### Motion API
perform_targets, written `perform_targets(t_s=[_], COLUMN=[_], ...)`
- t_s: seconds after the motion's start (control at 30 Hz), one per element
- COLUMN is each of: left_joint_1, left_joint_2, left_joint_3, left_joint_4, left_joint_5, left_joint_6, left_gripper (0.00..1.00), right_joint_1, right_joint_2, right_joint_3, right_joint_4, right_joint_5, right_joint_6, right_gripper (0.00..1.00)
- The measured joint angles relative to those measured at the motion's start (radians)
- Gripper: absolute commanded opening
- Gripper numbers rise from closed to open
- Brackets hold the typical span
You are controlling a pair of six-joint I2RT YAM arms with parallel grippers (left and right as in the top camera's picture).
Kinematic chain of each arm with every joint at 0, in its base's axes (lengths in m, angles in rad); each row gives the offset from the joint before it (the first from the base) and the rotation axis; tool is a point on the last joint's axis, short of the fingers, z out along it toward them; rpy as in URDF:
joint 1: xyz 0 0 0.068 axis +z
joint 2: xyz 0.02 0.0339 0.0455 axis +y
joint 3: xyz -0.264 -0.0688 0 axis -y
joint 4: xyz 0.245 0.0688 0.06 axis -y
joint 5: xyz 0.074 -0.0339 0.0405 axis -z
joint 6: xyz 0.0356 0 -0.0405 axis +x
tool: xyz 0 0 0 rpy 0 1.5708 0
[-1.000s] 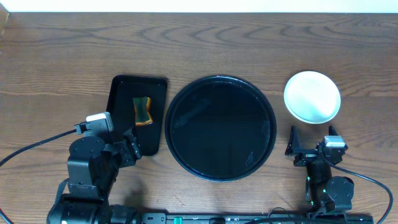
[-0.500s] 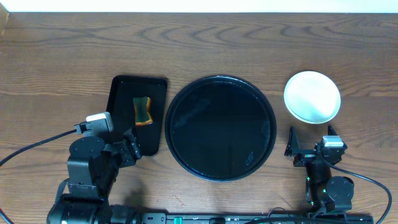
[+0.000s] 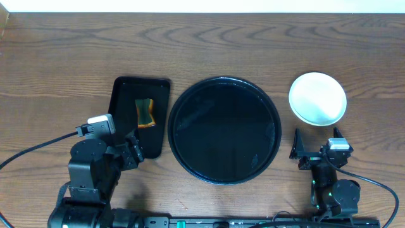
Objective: Clean dirty plates on tray and stack at the side
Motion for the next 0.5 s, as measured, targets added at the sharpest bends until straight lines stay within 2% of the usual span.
perform_targets(t_s=[0.37,0.5], left_joint_1=[0.0,0.0], left_joint_2=[-0.01,-0.068], left_joint_3=[-0.008,-0.099], left_joint_4=[-0.009,0.071], left_joint_5=[-0.008,-0.01], left_joint_6=[0.004,0.006], left_gripper=[0.79,0.79], right_joint_1=[0.0,0.0], right_joint_2=[0.0,0.0], right_joint_3=[0.0,0.0], right_joint_4=[0.0,0.0], right_joint_5=[-0.001,-0.001], right_joint_6=[0.0,-0.001], right_gripper=[0.99,0.99])
